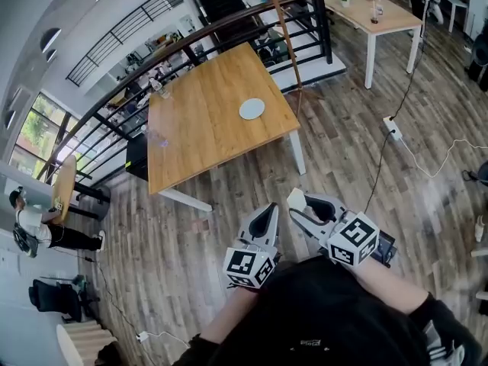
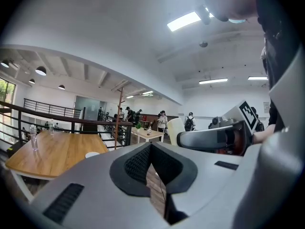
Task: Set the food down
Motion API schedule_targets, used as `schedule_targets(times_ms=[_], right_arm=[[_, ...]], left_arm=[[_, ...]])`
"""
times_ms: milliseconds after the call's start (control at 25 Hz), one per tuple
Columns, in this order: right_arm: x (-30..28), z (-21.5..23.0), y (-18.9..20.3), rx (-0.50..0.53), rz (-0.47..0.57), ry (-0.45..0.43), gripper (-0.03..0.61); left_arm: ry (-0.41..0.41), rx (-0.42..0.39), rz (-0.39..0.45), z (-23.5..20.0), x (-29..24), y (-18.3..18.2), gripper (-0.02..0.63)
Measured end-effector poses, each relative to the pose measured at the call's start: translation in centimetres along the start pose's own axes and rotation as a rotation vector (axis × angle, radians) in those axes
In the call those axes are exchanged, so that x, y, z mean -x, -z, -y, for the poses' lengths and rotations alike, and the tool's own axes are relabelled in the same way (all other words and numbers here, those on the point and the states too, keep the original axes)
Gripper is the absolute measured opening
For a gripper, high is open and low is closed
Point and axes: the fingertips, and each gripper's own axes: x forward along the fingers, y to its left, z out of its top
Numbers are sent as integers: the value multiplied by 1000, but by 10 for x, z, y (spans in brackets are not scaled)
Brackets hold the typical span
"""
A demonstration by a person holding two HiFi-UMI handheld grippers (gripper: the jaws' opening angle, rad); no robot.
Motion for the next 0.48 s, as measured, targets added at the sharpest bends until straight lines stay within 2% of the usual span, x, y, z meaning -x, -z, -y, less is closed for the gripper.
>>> schedule_targets(times_ms=[240,480], right_arm=[[-6,-8,6,-6,-30,-30,172],[-11,-22,12,18,-64,-43,172]], left_arm=[[-11,19,-13,0,5,7,4],[-59,26,-23,-4,25,6,5]])
